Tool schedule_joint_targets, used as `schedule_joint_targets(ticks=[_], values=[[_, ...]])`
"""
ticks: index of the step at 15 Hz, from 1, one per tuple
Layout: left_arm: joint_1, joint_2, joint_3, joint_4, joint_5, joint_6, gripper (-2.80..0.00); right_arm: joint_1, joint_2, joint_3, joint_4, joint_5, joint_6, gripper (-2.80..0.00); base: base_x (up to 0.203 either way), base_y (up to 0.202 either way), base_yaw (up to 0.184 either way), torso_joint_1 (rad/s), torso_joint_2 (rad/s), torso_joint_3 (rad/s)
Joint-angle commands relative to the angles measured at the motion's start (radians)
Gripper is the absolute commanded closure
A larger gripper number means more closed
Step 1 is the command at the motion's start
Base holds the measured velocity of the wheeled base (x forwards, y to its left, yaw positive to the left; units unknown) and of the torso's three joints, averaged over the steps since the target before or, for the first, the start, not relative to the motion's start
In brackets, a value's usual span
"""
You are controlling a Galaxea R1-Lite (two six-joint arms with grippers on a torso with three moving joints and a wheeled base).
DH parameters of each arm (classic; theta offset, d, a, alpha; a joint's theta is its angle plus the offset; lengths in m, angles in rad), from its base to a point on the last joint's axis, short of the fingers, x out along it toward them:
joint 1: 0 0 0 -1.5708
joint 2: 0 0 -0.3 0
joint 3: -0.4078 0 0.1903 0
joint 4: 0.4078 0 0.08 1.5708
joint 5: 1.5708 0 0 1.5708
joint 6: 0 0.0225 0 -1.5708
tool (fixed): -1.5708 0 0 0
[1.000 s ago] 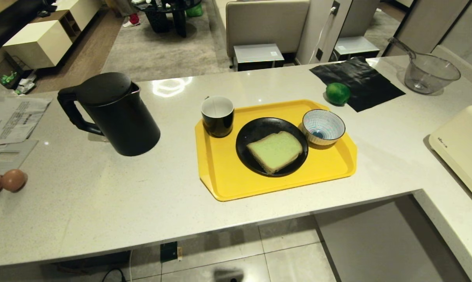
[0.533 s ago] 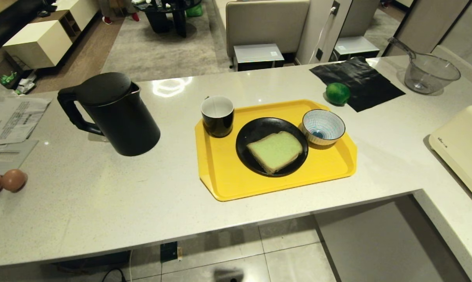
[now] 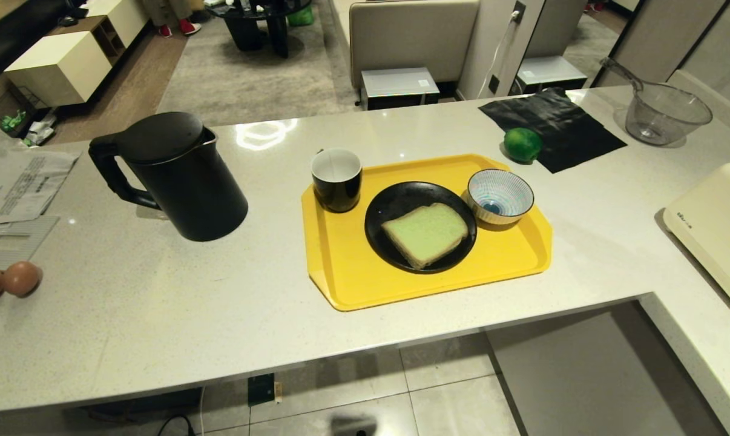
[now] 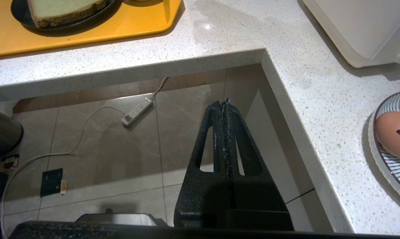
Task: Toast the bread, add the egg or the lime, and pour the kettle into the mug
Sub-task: Pick up the egg
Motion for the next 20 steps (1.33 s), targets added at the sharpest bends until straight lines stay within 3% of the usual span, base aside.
schedule_joint_targets(ticks=[1,20], values=[[0.000,-0.001,0.000,0.000,0.000,0.000,0.00,0.000,0.002,0.025,-0.001,0.000,0.001,0.00,0.000,0.000,0.000,0.000,0.00,0.000],[0.000,-0.001,0.000,-0.001,0.000,0.000,0.00,0.000,0.002,0.025,-0.001,0.000,0.000,0.00,0.000,0.000,0.000,0.000,0.00,0.000]])
